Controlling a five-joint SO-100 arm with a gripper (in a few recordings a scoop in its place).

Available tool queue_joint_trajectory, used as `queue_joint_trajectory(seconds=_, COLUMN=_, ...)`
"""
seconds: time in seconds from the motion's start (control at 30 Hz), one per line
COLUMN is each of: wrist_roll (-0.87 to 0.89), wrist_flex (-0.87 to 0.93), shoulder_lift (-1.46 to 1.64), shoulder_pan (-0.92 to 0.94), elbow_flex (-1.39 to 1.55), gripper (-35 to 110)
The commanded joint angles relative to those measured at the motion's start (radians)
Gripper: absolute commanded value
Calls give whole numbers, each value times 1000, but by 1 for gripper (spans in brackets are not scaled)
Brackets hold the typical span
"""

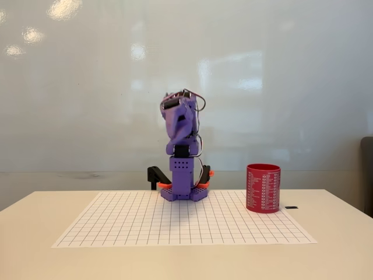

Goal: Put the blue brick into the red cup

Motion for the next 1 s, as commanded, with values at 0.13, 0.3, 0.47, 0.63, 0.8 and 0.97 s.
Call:
queue_joint_trajectory(seconds=0.13, wrist_roll=-8, wrist_flex=-84, shoulder_lift=135, shoulder_pan=-129, elbow_flex=239, gripper=-1)
queue_joint_trajectory(seconds=0.3, wrist_roll=-9, wrist_flex=-147, shoulder_lift=135, shoulder_pan=-138, elbow_flex=388, gripper=-1)
queue_joint_trajectory(seconds=0.47, wrist_roll=-63, wrist_flex=-8, shoulder_lift=135, shoulder_pan=-140, elbow_flex=453, gripper=-1)
queue_joint_trajectory(seconds=0.63, wrist_roll=-123, wrist_flex=187, shoulder_lift=135, shoulder_pan=-164, elbow_flex=410, gripper=-1)
queue_joint_trajectory(seconds=0.8, wrist_roll=-133, wrist_flex=261, shoulder_lift=135, shoulder_pan=-186, elbow_flex=394, gripper=-1)
queue_joint_trajectory(seconds=0.97, wrist_roll=-152, wrist_flex=262, shoulder_lift=135, shoulder_pan=-187, elbow_flex=394, gripper=-1)
